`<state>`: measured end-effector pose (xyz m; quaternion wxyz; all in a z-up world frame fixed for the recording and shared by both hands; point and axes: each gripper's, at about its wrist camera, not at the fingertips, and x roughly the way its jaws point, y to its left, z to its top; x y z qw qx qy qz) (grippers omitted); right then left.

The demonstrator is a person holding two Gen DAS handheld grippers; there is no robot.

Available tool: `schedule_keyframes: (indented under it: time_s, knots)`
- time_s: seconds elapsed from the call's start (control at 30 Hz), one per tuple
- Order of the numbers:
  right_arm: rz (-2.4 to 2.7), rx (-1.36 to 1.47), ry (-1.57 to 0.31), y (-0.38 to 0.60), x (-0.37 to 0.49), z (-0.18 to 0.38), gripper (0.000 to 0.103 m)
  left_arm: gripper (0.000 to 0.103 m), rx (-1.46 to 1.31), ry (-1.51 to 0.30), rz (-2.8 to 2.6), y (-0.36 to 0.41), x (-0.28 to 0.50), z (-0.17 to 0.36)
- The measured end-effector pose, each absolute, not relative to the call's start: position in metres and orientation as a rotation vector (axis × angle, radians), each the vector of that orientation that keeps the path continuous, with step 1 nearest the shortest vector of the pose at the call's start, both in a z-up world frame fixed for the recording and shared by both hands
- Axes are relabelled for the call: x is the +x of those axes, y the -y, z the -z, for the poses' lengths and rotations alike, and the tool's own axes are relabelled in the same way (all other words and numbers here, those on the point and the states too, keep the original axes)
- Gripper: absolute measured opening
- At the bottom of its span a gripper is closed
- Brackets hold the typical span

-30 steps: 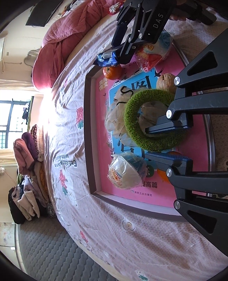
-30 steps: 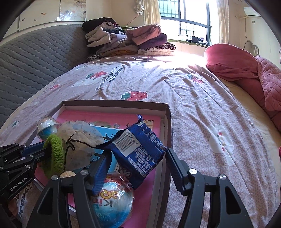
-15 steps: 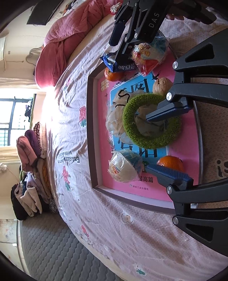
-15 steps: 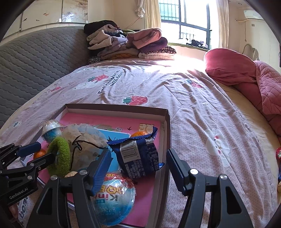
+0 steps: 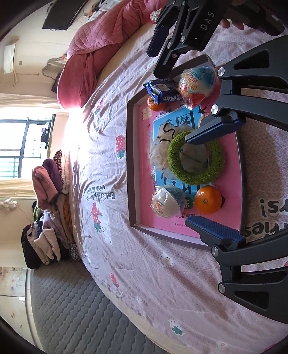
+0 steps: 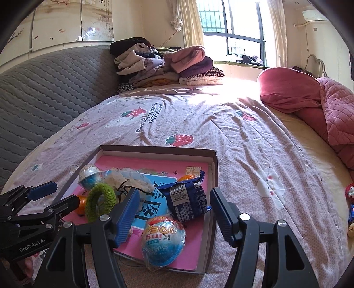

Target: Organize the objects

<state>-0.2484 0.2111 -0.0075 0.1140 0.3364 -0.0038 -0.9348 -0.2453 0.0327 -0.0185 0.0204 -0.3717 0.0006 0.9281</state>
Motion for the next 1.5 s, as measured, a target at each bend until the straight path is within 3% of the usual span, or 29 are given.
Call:
schedule_keyframes:
  time_s: [0.9,1.5]
  knots:
    - [2.765,0.765,0.027,-0.211,-0.172,-0.058,0.068,0.076,-1.016,-0.032,-2.945,-0.037,-0.183,-0.044]
    - [2.768,0.754,0.028,-0.205,-0.137,-0.063,0.068,0.077,-0.991,-0.013,-2.959,-0.030,-0.147,-0.053]
